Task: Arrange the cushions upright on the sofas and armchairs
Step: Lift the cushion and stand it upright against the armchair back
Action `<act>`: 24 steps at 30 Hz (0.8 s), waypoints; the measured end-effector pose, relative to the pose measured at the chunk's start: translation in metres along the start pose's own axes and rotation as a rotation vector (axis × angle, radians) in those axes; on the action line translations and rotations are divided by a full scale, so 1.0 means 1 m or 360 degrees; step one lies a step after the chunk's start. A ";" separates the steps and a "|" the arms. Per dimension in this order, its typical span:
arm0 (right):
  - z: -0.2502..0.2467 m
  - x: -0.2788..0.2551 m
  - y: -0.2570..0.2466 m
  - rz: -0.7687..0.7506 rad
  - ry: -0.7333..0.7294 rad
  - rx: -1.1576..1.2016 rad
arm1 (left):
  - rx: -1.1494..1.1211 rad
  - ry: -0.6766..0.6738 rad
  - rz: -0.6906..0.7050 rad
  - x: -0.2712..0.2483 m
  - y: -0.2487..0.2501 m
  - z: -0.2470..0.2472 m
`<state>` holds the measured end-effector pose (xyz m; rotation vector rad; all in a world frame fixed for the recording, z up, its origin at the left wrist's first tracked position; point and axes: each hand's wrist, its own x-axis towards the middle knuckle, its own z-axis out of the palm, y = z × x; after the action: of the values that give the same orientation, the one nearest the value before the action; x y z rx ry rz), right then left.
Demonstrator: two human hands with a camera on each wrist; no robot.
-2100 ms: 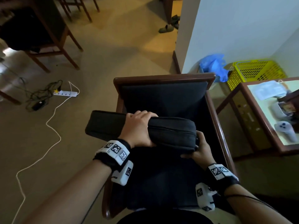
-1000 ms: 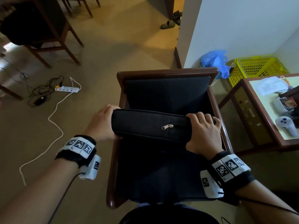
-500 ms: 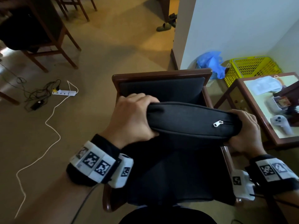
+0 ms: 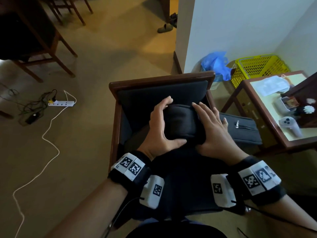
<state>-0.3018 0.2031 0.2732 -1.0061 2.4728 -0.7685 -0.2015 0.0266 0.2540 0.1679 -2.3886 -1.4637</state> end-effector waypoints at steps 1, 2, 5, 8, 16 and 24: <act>0.002 0.003 -0.007 -0.0005 -0.0012 -0.0081 | 0.0001 -0.0063 -0.0029 -0.003 -0.008 -0.002; 0.003 0.005 -0.011 -0.0035 0.0013 -0.0121 | 0.0033 -0.0122 -0.0068 -0.009 -0.018 -0.005; 0.008 0.003 -0.012 -0.0199 0.0147 -0.0135 | 0.0291 -0.0171 -0.0173 -0.031 -0.065 -0.016; 0.016 -0.003 -0.012 -0.0235 0.0266 -0.0059 | 0.0597 -0.0366 -0.0417 -0.049 -0.106 -0.033; -0.001 -0.014 0.003 -0.0212 0.0657 0.0138 | 0.1026 -0.0500 -0.0360 -0.029 -0.078 -0.031; -0.052 -0.029 0.044 -0.0129 0.0808 0.0952 | 0.1149 -0.0331 -0.0044 0.008 -0.004 -0.047</act>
<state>-0.3315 0.2688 0.2913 -0.7444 2.3223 -1.8393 -0.1930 -0.0169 0.2720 0.2228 -2.9927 -0.5841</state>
